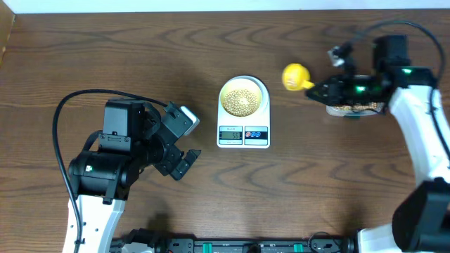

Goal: Scoop item into bowl and weigh 50g on scale
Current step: 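Move the scoop right into the soybean tub and scoop beans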

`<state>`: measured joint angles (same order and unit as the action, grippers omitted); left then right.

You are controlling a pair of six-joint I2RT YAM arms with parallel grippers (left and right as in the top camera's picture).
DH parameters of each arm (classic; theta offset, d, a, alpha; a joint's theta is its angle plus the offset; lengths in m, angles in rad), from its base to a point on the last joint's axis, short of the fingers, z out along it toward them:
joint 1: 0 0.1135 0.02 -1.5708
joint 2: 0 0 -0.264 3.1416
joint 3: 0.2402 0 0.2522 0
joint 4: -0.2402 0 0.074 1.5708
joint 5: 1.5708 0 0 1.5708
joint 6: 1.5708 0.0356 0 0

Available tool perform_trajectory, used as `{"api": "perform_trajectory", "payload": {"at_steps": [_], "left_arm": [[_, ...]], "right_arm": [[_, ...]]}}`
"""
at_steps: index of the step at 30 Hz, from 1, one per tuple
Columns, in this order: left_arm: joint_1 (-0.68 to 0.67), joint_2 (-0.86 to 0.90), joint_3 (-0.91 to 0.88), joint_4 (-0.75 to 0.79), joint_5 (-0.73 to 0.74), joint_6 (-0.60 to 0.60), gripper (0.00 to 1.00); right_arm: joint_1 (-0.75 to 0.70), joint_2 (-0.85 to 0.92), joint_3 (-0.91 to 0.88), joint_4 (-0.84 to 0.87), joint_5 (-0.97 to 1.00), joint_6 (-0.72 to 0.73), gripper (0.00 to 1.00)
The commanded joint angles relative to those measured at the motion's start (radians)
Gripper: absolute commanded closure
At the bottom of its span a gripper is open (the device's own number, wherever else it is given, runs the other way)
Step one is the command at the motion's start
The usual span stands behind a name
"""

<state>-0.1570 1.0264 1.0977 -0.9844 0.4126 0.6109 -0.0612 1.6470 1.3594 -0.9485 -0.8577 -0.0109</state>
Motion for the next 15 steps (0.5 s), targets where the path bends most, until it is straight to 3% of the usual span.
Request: {"api": "perform_trajectory", "payload": {"at_steps": [1, 9, 15], "left_arm": [[0.005, 0.000, 0.019, -0.002, -0.002, 0.017, 0.01], [0.005, 0.000, 0.019, -0.002, -0.002, 0.017, 0.01], [0.005, 0.000, 0.019, -0.002, -0.002, 0.017, 0.01]], "right_arm": [[-0.086, -0.046, 0.018, -0.069, 0.081, -0.030, 0.99], [-0.225, -0.063, 0.018, -0.159, 0.315, -0.077, 0.99], [-0.181, -0.063, 0.018, -0.124, 0.595, -0.119, 0.99]]}}
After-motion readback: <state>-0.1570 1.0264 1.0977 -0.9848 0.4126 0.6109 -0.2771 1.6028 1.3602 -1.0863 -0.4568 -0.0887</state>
